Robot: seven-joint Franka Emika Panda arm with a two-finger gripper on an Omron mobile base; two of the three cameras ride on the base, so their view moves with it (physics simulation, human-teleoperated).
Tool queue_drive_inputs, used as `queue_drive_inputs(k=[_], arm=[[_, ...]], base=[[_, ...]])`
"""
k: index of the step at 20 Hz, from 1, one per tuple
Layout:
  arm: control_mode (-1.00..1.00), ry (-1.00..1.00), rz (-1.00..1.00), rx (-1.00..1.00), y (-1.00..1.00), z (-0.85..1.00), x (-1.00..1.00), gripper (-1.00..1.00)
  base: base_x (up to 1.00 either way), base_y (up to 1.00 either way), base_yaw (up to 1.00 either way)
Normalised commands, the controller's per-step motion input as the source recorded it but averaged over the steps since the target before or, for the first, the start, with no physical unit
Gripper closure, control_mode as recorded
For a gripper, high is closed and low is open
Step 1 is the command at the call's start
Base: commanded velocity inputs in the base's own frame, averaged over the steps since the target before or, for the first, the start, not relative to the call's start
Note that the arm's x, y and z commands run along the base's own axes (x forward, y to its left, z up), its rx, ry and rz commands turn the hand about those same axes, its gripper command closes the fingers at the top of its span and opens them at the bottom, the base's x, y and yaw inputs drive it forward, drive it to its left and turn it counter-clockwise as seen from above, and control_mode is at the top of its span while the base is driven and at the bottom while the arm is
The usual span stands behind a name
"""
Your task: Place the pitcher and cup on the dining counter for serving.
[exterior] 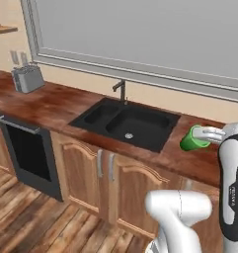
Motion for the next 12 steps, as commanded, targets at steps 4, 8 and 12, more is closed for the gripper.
queue_drive_inputs(k=[4, 8, 12], arm=[[1.0, 0.0, 0.0, 0.0, 0.0, 0.0, 0.0, 1.0], [1.0, 0.0, 0.0, 0.0, 0.0, 0.0, 0.0, 1.0], [1.0, 0.0, 0.0, 0.0, 0.0, 0.0, 0.0, 1.0]], base=[[-0.1, 0.55, 0.93], [-0.02, 0.53, 0.9], [0.1, 0.72, 0.75]])
